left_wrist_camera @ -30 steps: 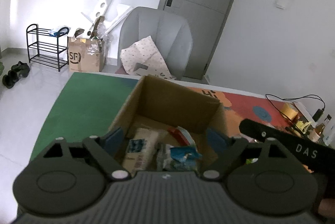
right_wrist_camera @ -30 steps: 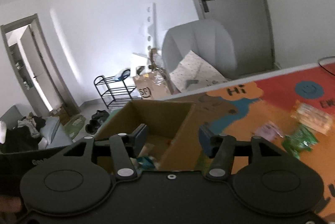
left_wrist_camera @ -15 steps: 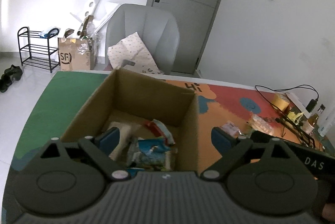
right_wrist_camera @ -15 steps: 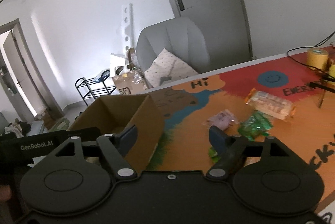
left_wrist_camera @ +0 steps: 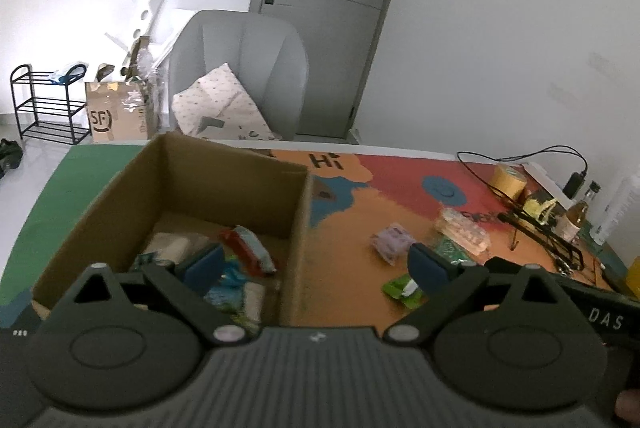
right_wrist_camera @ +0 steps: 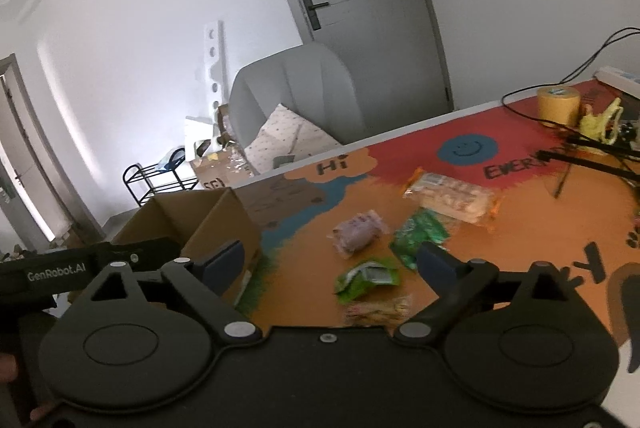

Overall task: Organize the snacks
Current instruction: 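Move both open tools back over the green snack packets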

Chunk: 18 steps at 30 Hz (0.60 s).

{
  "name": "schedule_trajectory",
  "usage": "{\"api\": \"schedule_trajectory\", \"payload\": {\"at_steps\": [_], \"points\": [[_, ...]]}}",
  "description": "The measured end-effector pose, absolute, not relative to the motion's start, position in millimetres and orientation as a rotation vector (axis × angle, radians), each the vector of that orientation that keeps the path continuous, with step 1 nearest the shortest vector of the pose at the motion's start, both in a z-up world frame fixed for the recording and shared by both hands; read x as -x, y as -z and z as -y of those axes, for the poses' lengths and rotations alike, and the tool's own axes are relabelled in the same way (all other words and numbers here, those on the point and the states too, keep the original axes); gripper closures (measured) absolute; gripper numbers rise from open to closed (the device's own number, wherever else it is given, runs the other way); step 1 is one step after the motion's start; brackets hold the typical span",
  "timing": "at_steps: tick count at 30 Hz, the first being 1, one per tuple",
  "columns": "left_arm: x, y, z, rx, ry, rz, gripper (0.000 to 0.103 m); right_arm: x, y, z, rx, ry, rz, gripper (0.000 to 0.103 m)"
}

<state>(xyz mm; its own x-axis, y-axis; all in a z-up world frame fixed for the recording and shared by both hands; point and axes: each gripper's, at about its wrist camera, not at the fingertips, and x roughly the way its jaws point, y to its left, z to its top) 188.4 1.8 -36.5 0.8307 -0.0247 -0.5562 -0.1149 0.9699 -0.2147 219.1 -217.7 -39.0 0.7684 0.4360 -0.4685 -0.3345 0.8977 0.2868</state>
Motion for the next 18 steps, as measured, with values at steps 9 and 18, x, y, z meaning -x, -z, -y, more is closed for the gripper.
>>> {"api": "schedule_trajectory", "payload": {"at_steps": [9, 18], "points": [[-195, 38, 23, 0.229, -0.017, -0.598, 0.005, -218, 43, 247, -0.21, -0.384, -0.556, 0.005], [-204, 44, 50, 0.219, 0.01, -0.618, 0.005, -222, 52, 278, -0.234, -0.351, -0.57, 0.005]]}}
